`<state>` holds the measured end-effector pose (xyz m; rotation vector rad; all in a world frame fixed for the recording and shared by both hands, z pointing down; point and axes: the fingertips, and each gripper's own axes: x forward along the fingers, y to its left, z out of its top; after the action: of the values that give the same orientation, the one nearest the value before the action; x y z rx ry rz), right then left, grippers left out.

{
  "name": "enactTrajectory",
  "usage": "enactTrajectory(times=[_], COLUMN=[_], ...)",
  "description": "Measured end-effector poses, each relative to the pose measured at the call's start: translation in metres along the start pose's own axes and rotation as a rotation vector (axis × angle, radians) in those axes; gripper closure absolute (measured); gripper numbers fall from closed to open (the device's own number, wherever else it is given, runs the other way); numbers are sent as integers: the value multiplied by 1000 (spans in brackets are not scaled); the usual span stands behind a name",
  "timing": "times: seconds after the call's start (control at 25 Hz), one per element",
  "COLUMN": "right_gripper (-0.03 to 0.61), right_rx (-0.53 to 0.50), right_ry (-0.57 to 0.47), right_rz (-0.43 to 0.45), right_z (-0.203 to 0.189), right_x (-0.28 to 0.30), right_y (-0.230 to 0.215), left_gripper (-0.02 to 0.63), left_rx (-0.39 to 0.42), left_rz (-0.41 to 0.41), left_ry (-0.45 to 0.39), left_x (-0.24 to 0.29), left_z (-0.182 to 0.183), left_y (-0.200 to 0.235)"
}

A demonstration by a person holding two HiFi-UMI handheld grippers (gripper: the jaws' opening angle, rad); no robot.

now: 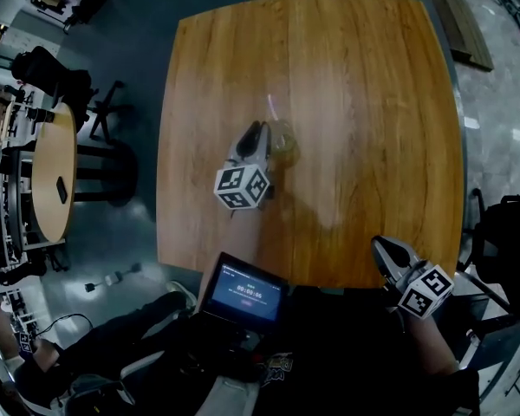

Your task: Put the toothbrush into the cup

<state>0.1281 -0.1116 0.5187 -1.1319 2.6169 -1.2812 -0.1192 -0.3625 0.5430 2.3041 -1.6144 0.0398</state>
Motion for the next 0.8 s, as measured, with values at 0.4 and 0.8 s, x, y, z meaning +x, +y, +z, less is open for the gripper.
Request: enactTrajectory(times=[0.4, 0.8], right_gripper=[572, 572], right_rx=[-26, -84], right_ry=[-37, -120], right_rz=[89, 213], right_z=[13, 1], right_x=[28, 46], right_y=[33, 132], left_gripper=[614, 614], left_rx=[-80, -268], left_rz=[-102, -359], left_ry=[-60, 47], left_x=[-86, -251], left_z=[31, 2], left_y=[-28, -136])
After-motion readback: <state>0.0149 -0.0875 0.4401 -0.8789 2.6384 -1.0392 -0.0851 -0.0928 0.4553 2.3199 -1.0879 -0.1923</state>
